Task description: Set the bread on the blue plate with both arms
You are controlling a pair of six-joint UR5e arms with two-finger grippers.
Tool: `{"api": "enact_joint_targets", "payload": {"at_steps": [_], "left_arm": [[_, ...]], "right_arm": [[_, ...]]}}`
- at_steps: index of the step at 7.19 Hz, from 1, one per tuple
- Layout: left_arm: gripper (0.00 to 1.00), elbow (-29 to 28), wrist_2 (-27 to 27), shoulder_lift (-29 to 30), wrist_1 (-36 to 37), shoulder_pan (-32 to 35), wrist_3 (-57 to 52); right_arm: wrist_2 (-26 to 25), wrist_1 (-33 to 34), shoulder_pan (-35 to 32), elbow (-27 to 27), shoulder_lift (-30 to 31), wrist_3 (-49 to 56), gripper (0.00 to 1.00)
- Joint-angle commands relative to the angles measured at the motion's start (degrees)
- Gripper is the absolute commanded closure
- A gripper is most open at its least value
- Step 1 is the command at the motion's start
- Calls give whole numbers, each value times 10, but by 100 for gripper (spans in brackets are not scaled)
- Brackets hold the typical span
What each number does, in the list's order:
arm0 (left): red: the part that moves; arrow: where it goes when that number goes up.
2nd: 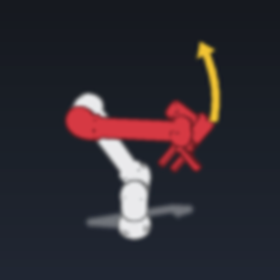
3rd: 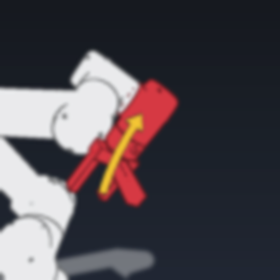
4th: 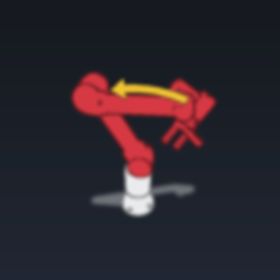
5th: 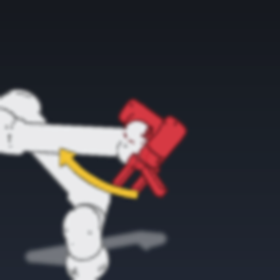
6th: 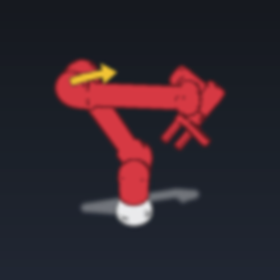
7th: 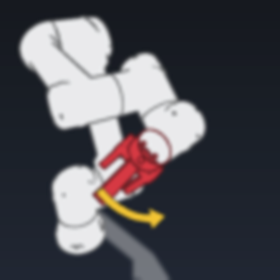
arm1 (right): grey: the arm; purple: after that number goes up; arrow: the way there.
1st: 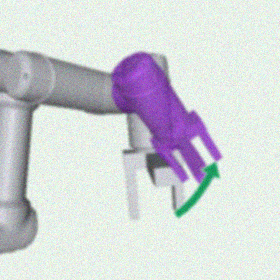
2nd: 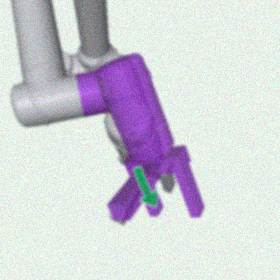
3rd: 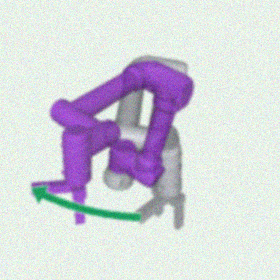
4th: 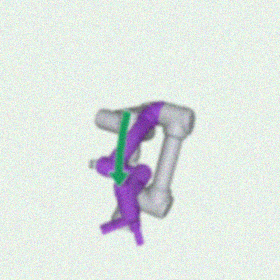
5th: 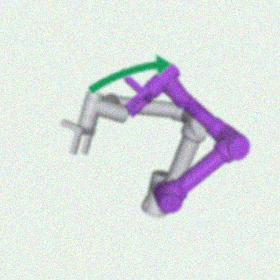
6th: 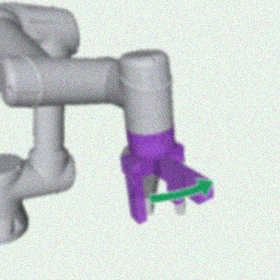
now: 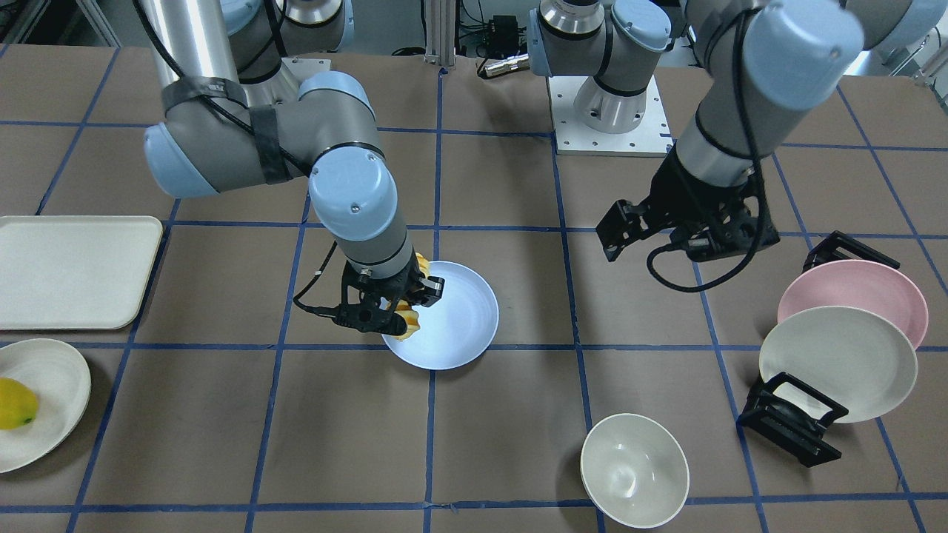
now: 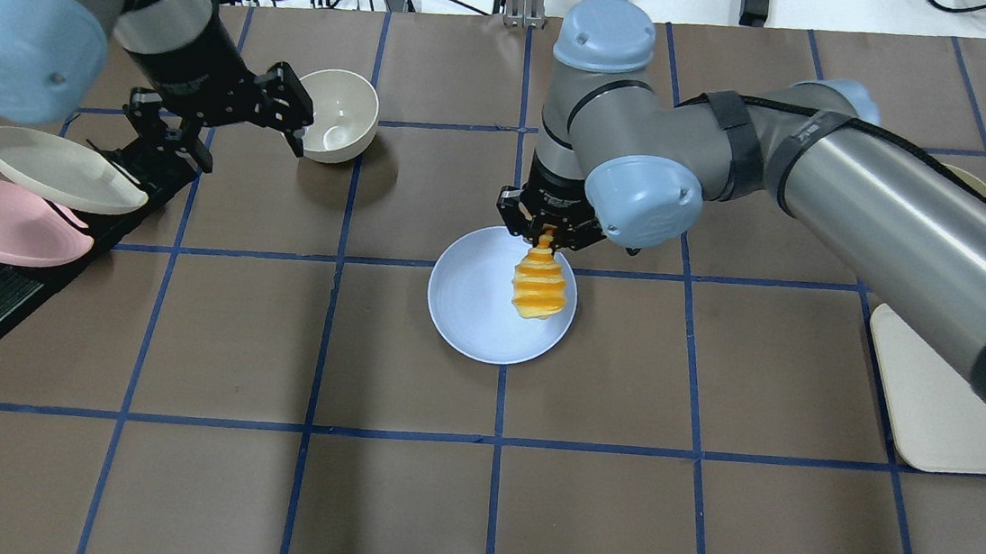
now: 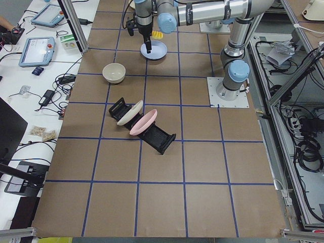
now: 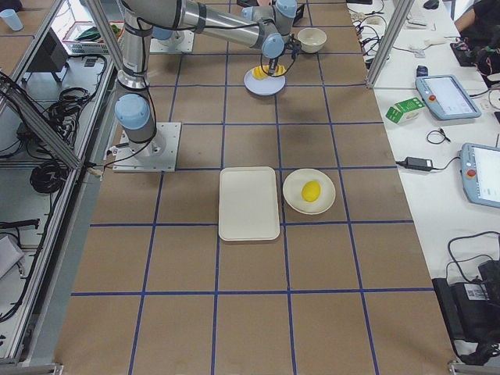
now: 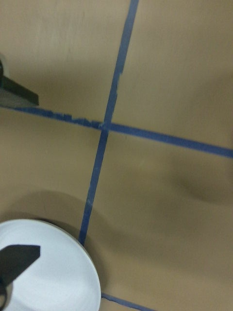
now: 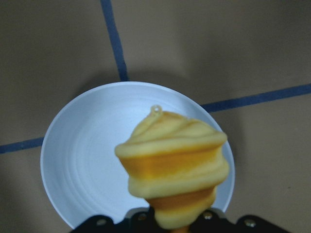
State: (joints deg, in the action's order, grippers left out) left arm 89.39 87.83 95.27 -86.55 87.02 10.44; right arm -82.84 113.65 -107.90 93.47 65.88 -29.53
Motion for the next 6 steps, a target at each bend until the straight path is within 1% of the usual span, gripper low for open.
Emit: {"api": "enact_joint_targets", "payload": {"at_steps": [1, 3, 4, 5, 6], "left_arm": [[0, -37, -1, -19, -32, 16, -54], [0, -43, 3, -47, -31, 26, -68], [0, -43, 5, -52, -31, 18, -77], [0, -42, 22, -45, -35, 17, -102], [0, -37, 36, -45, -35, 16, -104]], "right_arm": [[2, 20, -35, 3, -35, -38, 100], [2, 22, -46, 8, -47, -41, 100], [2, 23, -47, 11, -53, -41, 96], [2, 41, -50, 11, -59, -41, 80], [1, 46, -52, 11, -61, -40, 43]]}}
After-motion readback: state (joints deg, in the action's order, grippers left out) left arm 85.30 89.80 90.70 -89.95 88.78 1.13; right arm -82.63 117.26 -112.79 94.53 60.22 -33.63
